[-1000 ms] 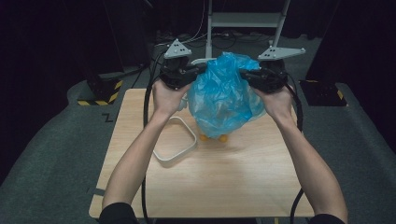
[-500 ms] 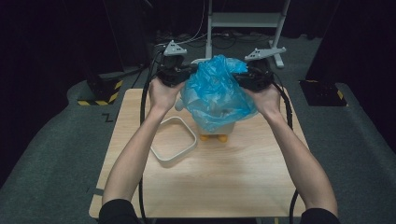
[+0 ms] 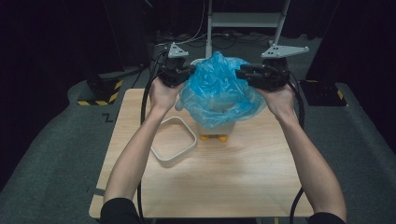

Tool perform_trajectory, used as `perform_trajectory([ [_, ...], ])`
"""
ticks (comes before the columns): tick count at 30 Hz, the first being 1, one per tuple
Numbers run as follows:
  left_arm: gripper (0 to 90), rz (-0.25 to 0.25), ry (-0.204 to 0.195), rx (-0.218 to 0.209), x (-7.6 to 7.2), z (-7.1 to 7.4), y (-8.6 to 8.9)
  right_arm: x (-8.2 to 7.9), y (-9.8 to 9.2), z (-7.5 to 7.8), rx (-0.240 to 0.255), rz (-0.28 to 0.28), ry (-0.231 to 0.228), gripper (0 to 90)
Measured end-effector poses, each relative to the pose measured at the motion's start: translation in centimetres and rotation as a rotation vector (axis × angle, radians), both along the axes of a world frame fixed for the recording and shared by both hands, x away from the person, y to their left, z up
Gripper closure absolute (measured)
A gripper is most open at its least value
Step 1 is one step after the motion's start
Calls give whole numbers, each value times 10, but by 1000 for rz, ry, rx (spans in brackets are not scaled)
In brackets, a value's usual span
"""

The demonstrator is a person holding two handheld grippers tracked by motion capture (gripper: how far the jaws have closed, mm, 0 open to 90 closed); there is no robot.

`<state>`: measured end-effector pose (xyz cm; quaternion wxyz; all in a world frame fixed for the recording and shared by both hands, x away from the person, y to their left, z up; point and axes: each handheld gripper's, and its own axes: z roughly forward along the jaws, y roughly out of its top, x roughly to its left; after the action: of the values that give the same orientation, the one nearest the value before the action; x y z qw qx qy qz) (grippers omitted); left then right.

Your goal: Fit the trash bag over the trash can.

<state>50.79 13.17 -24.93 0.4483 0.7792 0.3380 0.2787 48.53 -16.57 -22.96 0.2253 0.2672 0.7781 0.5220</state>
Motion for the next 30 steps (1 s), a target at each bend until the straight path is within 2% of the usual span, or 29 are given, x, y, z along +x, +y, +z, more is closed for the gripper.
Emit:
perform_trajectory([
  [3,860,2,-1,-14,-3,-1,2,-1,-7,0,-36,-59,-24,644],
  [5,788,-4,9,-25,-6,-1,4,1,-8,-2,-49,-85,-24,619],
  [8,663,-2,0,-33,-14,3,6,5,-6,-6,-77,-101,-15,614],
  [10,583,-6,1,-62,-20,6,8,8,-4,-8,-79,-95,-4,669],
  [13,488,-20,6,-68,-31,11,8,9,0,-10,-84,-96,-5,775],
  [15,457,-33,-4,-77,-40,13,8,9,4,-11,-96,-94,-10,824],
  [18,449,-49,-4,-65,-50,12,4,9,7,-13,-106,-89,-14,858],
  [21,457,-49,15,-59,-53,6,0,8,8,-12,-94,-83,-12,845],
  [24,524,-48,20,-48,-50,1,-2,6,6,-10,-79,-82,-18,740],
  [26,556,-50,7,-64,-49,-1,-2,4,4,-8,-70,-89,-22,647],
  [30,657,-47,-5,-56,-49,-2,-3,1,-4,-5,-72,-111,-28,586],
])
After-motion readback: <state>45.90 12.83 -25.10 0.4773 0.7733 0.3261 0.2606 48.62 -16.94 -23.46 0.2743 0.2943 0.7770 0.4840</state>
